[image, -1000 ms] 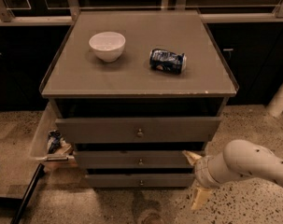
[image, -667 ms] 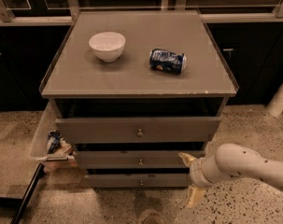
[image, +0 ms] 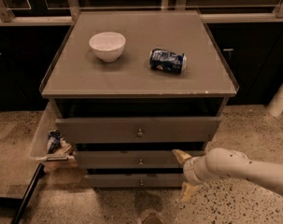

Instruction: Open middle drawer

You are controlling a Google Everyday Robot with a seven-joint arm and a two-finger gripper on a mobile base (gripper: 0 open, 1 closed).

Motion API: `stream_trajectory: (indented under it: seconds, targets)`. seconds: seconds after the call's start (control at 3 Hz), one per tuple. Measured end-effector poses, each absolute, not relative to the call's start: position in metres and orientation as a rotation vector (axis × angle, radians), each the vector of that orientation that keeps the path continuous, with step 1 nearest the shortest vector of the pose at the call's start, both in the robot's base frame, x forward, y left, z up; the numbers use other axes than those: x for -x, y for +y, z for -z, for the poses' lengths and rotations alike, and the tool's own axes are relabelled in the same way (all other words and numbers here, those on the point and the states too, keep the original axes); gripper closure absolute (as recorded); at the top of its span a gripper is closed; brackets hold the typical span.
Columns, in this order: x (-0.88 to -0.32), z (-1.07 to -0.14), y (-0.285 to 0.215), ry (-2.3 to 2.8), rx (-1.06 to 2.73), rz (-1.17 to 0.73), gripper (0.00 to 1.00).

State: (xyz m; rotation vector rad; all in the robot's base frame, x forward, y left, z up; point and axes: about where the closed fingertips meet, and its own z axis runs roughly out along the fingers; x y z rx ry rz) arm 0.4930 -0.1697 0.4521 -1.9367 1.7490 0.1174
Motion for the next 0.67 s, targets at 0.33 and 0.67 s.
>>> stream_trajectory:
  seconds: [0.33, 0.67]
  targets:
    - [-0.5147, -0.4524, -0.1698, 1.689, 1.941, -0.053, 0.0]
    - [-0.5149, -0.4522, -0.1696, 1.689, 1.941, -0.054, 0.0]
